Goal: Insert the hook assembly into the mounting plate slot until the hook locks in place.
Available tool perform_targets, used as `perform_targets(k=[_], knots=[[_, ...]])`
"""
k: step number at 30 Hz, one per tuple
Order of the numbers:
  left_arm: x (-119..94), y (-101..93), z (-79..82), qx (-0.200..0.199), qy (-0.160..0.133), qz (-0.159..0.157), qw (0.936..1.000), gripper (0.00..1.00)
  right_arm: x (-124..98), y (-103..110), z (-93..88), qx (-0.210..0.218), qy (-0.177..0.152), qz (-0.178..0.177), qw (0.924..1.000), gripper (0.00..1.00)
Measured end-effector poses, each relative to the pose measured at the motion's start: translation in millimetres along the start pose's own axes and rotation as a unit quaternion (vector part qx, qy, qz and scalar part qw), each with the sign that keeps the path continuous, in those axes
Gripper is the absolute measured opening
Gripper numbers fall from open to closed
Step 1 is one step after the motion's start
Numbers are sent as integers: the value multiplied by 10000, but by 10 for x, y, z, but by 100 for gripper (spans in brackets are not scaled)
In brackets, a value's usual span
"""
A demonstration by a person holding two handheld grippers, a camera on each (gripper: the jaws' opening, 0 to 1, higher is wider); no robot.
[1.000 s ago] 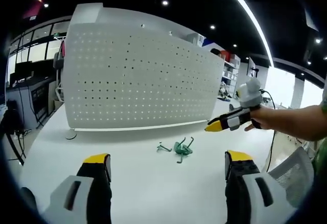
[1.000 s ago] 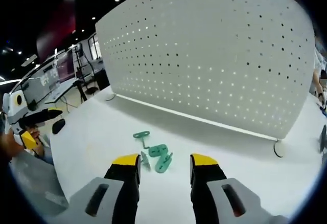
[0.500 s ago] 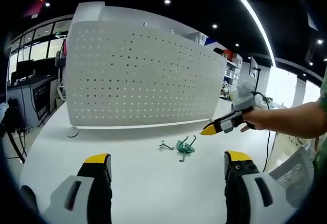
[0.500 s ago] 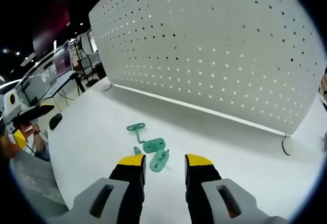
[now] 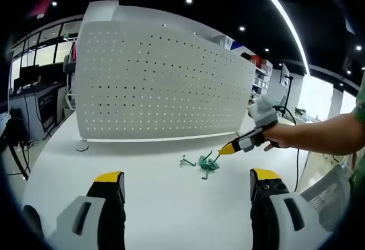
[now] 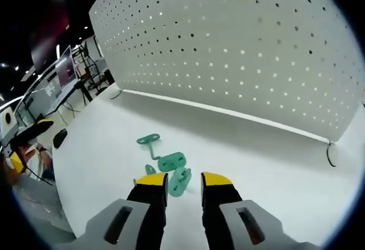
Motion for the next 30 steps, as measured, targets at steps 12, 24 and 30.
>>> perform_targets(k=[12, 24, 30], knots=[[-3, 10, -8, -35, 32, -7, 10000, 93, 128, -9, -37, 59, 189, 9, 9998, 16], [2, 22, -15, -64, 46, 7, 10000, 93, 229, 12, -103, 15, 361, 50, 9993, 10], [6, 25, -24, -68, 66, 21, 10000, 92, 264, 24, -129, 15, 434, 96, 9990, 8]])
Point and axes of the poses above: the point that each gripper's makers call its tool centre point, and the gripper's own axes: x roughly forward along the fingers, y roughly to its left, z roughly out of its top, the point moved 4 cm from there along -x, roughly backward along the fingers, and after that the axes turned 7 degrees about -z, right-handed, at the moved point
